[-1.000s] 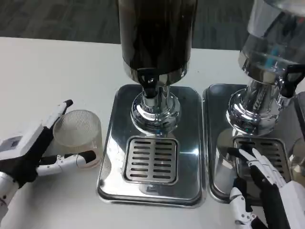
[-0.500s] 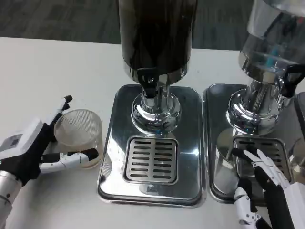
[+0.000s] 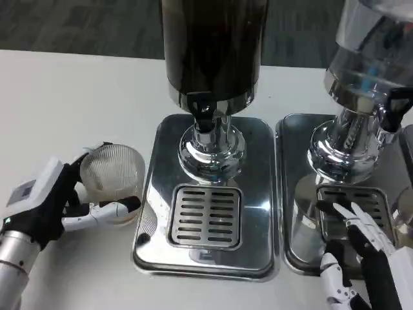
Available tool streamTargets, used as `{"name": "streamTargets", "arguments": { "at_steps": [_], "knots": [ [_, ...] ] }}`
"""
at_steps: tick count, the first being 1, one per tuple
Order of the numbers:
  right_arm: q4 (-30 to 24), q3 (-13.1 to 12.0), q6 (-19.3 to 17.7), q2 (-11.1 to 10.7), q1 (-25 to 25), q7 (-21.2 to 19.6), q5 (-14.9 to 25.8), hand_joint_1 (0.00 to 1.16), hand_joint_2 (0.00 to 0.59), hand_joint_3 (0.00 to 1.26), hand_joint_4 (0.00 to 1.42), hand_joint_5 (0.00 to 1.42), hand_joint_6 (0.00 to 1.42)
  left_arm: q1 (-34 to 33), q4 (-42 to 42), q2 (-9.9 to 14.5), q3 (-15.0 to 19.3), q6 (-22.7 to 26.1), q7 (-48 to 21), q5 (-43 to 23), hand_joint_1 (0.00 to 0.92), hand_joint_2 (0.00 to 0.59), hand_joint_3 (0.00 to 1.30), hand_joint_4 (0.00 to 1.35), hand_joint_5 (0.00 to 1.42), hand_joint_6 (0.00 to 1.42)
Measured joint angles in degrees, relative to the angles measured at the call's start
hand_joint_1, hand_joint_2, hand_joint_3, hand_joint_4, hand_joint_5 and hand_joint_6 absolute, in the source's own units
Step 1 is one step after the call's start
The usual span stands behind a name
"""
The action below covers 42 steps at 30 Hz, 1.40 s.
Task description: Grasp the cup under the faucet to collect the drink, then remove the cup.
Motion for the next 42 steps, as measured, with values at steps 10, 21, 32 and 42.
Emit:
{"name": "streamTargets", "arguments": {
  "at_steps": [10, 21, 32, 42],
  "knots": [
    [0.0, -0.2, -0.1, 0.1, 0.2, 0.0, 0.2, 0.22, 0.575, 0.22, 0.1, 0.09, 0.08, 0.2, 0.3, -1.0, 0.4, 0.0, 1.5, -0.2, 0.415, 0.115, 0.56, 0.65, 0.95, 1.32],
    [0.3, 0.0, -0.6, 0.1, -0.9, 0.5, 1.1, 0.21, 0.575, 0.22, 0.11, 0.09, 0.07, 3.3, -0.3, -0.8, 2.7, -2.0, 3.9, -0.2, 0.426, 0.106, 0.63, 0.74, 1.03, 1.39],
    [0.6, 0.3, -0.9, 0.1, -1.9, 1.2, 1.8, 0.21, 0.575, 0.22, 0.11, 0.08, 0.06, 6.5, -4.3, 2.1, 7.1, -7.1, 4.6, -1.4, 0.426, 0.097, 0.64, 0.75, 1.04, 1.42],
    [0.6, 0.5, -1.0, 0.2, -1.5, 1.3, 1.9, 0.2, 0.575, 0.22, 0.11, 0.07, 0.06, 8.0, -12.2, 2.3, 7.9, -12.1, 1.1, -1.6, 0.428, 0.092, 0.65, 0.75, 1.04, 1.41]
  ]
}}
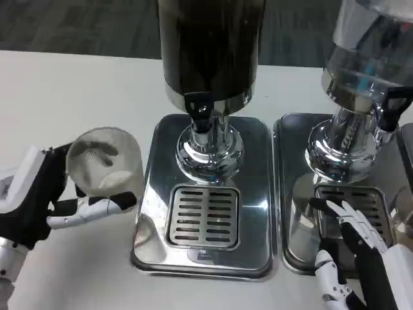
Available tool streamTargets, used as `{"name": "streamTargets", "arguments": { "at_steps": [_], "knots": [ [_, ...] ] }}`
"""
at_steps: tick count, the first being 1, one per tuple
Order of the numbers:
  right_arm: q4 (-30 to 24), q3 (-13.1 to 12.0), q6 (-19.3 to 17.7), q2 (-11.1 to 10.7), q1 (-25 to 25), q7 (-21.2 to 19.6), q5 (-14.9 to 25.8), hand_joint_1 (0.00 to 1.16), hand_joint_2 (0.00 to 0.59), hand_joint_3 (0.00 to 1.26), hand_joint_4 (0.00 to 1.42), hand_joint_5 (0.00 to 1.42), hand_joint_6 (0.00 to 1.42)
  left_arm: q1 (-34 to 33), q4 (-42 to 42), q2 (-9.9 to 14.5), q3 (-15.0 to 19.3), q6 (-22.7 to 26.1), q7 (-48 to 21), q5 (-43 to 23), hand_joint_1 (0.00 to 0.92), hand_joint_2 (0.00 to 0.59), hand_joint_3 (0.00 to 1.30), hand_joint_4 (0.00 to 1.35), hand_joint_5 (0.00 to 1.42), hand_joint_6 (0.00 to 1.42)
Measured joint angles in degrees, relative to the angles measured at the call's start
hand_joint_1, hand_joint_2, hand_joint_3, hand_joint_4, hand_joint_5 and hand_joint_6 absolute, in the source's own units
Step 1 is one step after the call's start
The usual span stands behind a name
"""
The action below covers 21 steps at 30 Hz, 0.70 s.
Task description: Grasp the cup under the faucet to collect the drink, then remove the cup.
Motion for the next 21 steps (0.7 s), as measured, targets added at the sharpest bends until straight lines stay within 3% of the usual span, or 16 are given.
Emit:
{"name": "streamTargets", "arguments": {
  "at_steps": [21],
  "knots": [
    [-0.5, -0.1, -0.2, 1.3, 1.4, 0.0, 0.3, 0.21, 0.586, 0.22, 0.12, 0.07, 0.06, 0.7, -4.3, -8.0, -3.3, -0.1, -8.5, 0.4, 0.422, 0.084, 0.66, 0.77, 1.04, 1.41]
  ]
}}
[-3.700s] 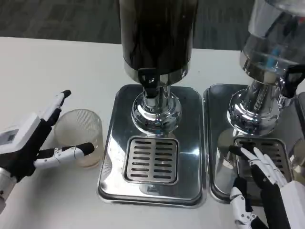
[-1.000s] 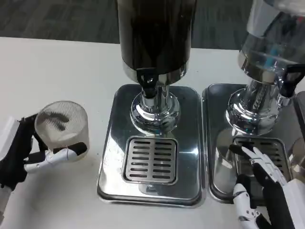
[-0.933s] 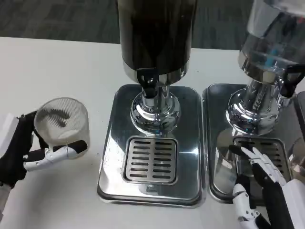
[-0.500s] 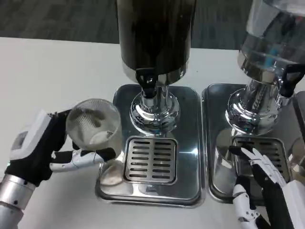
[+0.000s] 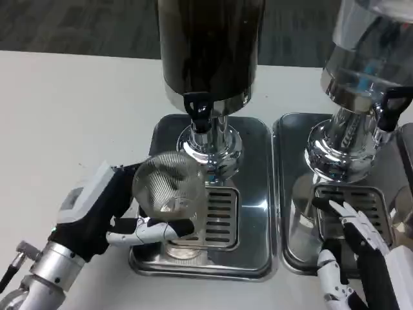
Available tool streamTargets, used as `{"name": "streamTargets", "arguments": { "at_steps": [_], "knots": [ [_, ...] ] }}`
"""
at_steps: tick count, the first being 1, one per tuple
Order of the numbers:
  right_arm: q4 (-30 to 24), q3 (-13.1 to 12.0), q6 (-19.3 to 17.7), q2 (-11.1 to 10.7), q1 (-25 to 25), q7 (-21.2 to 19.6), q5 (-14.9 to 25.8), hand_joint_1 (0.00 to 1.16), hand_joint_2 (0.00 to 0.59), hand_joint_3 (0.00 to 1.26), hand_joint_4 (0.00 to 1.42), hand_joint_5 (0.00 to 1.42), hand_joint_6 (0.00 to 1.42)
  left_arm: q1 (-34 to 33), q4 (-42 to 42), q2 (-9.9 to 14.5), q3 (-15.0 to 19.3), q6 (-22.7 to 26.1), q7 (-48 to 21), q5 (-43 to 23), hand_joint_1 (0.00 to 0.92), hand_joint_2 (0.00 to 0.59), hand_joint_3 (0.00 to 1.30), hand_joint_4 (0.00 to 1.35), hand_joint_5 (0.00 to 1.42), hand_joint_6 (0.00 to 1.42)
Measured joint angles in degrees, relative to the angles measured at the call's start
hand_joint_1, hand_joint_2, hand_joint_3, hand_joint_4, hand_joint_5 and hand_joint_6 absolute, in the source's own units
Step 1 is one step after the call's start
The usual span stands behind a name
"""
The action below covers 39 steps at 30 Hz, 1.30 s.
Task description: Grasp the cup under the faucet to collect the drink, then remove the cup.
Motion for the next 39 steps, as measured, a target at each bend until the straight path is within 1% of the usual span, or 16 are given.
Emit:
{"name": "streamTargets", "arguments": {
  "at_steps": [4, 8, 12, 17, 19, 24, 28, 31, 39],
  "knots": [
    [-0.1, 0.0, 0.0, 0.3, 0.3, 0.0, 0.0, 0.21, 0.585, 0.22, 0.12, 0.07, 0.06, 0.0, 0.0, -0.8, -0.4, 0.2, -0.6, 0.1, 0.422, 0.082, 0.66, 0.77, 1.04, 1.39],
    [-0.2, 0.0, -0.3, 0.6, 0.9, -0.1, -0.1, 0.22, 0.584, 0.22, 0.12, 0.07, 0.06, -0.1, 0.0, -1.7, -1.2, 0.7, -0.9, 1.6, 0.413, 0.084, 0.66, 0.76, 1.04, 1.39],
    [-0.4, -0.1, -0.4, 0.8, 1.5, -0.1, -0.1, 0.22, 0.584, 0.22, 0.12, 0.07, 0.06, -0.3, 0.1, -2.9, -2.0, 1.6, -1.3, 2.1, 0.406, 0.08, 0.66, 0.75, 1.02, 1.39],
    [-0.6, -0.1, -0.5, 0.9, 1.7, -0.1, -0.3, 0.22, 0.583, 0.22, 0.12, 0.07, 0.06, -1.4, 0.9, -3.4, -2.4, 2.9, -1.3, 2.2, 0.397, 0.082, 0.65, 0.75, 1.02, 1.37],
    [-0.6, -0.1, -0.5, 0.9, 1.9, -0.1, -0.3, 0.23, 0.586, 0.22, 0.12, 0.07, 0.06, -2.0, 2.1, -3.5, -2.6, 3.6, -1.2, 3.7, 0.389, 0.08, 0.65, 0.75, 1.01, 1.37],
    [-0.9, -0.1, -0.5, 0.9, 2.0, -0.1, -0.1, 0.24, 0.586, 0.22, 0.12, 0.08, 0.06, -3.7, 4.2, -4.4, -3.0, 5.3, 1.0, 4.5, 0.385, 0.079, 0.65, 0.75, 1.01, 1.35],
    [-1.9, 0.2, -0.4, 1.2, 1.9, 0.0, -0.5, 0.24, 0.586, 0.22, 0.12, 0.09, 0.06, -5.5, 5.9, -4.6, -3.8, 6.0, 1.9, 5.1, 0.385, 0.079, 0.65, 0.75, 1.01, 1.35],
    [-2.4, 1.3, 0.0, 2.2, 1.6, 0.0, -1.7, 0.24, 0.586, 0.22, 0.12, 0.09, 0.06, -7.0, 7.6, -4.5, -3.9, 6.1, 2.0, 5.1, 0.385, 0.079, 0.65, 0.75, 1.01, 1.35],
    [-2.5, 1.4, 0.1, 3.0, 2.8, 0.0, -2.0, 0.25, 0.586, 0.22, 0.12, 0.09, 0.06, -8.0, 9.6, -4.5, -4.4, 6.3, 3.6, 5.2, 0.375, 0.082, 0.65, 0.73, 1.0, 1.35]
  ]
}}
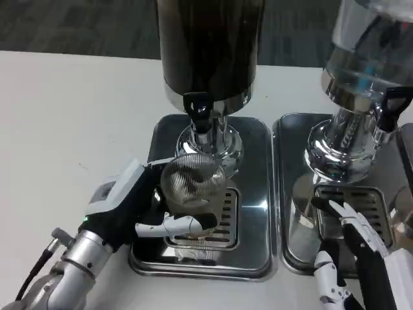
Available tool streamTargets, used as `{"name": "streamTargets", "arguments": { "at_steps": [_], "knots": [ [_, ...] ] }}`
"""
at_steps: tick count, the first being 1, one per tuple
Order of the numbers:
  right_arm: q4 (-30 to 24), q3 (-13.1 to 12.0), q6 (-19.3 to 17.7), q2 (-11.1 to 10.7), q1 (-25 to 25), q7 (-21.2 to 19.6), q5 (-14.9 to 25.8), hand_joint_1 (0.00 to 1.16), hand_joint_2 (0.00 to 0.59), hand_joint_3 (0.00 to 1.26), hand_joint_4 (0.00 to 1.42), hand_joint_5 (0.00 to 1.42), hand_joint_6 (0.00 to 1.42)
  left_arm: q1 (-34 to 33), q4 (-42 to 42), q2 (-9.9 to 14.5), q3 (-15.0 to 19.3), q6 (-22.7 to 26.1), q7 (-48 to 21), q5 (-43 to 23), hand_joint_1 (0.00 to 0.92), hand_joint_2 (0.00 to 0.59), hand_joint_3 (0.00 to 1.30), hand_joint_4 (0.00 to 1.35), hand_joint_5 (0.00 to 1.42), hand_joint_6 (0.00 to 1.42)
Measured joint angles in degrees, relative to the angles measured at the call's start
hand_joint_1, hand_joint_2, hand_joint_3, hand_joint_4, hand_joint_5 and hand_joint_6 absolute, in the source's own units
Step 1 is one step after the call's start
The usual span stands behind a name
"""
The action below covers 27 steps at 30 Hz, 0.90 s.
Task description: Grasp the cup under the faucet to collect the drink, then remove the cup.
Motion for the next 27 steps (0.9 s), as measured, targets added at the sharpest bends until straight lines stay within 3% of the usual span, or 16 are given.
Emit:
{"name": "streamTargets", "arguments": {
  "at_steps": [4, 8, 11, 17, 27],
  "knots": [
    [0.0, 0.0, 0.0, 0.1, 0.0, 0.0, -0.1, 0.25, 0.586, 0.22, 0.12, 0.09, 0.06, -1.1, 0.7, 0.0, -0.3, 0.6, 0.3, 0.6, 0.36, 0.089, 0.61, 0.69, 0.96, 1.29],
    [0.0, 0.0, 0.0, 0.2, 0.0, 0.0, -0.1, 0.25, 0.586, 0.22, 0.12, 0.09, 0.06, -1.7, 1.0, 0.0, -0.5, 1.1, 0.3, 0.7, 0.269, 0.062, 0.49, 0.61, 0.86, 1.21],
    [0.0, 0.0, 0.0, 0.2, 0.0, 0.0, 0.0, 0.25, 0.586, 0.22, 0.12, 0.09, 0.07, -1.8, 1.0, 0.0, -0.6, 1.4, 0.3, 0.7, 0.221, 0.047, 0.4, 0.5, 0.73, 1.05],
    [0.0, 0.2, 0.0, 0.3, 0.0, 0.0, -0.1, 0.26, 0.586, 0.22, 0.12, 0.12, 0.09, -2.3, 1.0, 0.6, -0.7, 1.3, -2.6, -1.0, 0.144, 0.024, 0.22, 0.26, 0.39, 0.55],
    [0.2, 0.2, 0.0, 0.2, -0.3, 0.0, 0.5, 0.26, 0.586, 0.22, 0.12, 0.12, 0.1, -1.0, -1.1, 2.6, 0.5, -1.3, -5.1, -3.4, 0.095, 0.018, 0.12, 0.09, 0.22, 0.42]
  ]
}}
